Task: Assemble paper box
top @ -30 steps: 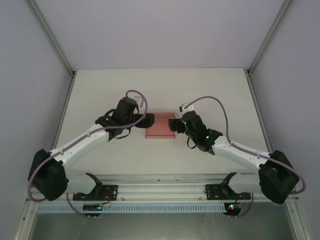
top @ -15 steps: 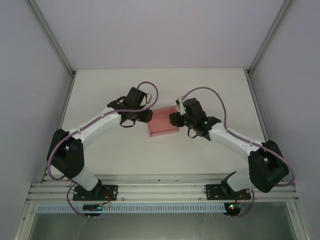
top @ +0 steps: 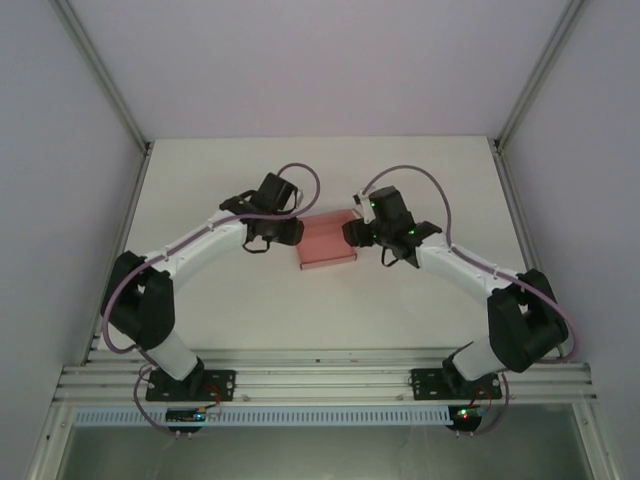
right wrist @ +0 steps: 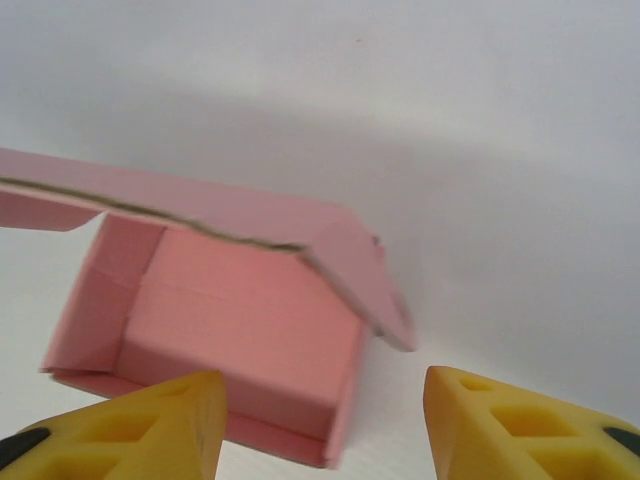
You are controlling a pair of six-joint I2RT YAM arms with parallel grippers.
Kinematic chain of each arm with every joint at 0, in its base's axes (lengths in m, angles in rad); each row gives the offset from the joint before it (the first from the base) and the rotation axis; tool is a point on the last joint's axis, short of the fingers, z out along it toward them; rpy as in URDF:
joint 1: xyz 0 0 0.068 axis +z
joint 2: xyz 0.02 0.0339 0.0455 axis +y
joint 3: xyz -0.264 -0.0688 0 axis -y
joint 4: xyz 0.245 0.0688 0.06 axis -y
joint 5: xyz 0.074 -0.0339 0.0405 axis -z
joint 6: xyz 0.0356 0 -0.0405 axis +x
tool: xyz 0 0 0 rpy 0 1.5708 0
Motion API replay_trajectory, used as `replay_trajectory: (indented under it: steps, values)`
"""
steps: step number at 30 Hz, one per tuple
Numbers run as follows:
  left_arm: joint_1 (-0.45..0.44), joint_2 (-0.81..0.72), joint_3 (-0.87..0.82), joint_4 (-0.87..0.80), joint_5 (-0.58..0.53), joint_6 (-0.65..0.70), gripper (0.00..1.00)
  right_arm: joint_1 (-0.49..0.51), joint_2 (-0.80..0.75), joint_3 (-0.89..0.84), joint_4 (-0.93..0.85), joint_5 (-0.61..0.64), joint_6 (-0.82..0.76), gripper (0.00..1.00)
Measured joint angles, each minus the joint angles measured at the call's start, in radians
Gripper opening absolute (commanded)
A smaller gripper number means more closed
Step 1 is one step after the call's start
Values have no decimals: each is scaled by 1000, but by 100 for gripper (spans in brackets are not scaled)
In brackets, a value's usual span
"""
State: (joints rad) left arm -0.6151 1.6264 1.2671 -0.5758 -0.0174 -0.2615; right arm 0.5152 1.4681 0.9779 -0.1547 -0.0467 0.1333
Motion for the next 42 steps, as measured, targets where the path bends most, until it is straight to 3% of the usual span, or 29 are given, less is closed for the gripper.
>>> replay_trajectory:
  steps: [6,9,13,16,18,23,30,38,42]
  values:
    - [0,29,25,-13,-25,11,35,-60,62,84,-3,-63,-104,54]
    - [0,49,43,-19,-29,18,28,-60,101,106,0,-100,-131,50]
    - [0,90,76,-19,-36,29,17,-63,162,134,3,-128,-156,29]
    - [0,110,87,-21,-38,34,2,-64,195,143,10,-147,-154,6]
    - [0,116,97,-23,-49,29,0,-66,202,149,15,-145,-154,0]
    - [4,117,104,-7,-40,-39,0,-58,202,149,32,-131,-91,0]
    - [30,116,73,73,-5,-188,0,9,192,100,113,-5,102,0]
    - [23,55,-61,216,8,-222,0,68,134,-53,297,109,254,0]
    - [5,18,-128,270,8,-211,10,107,79,-159,385,177,249,0]
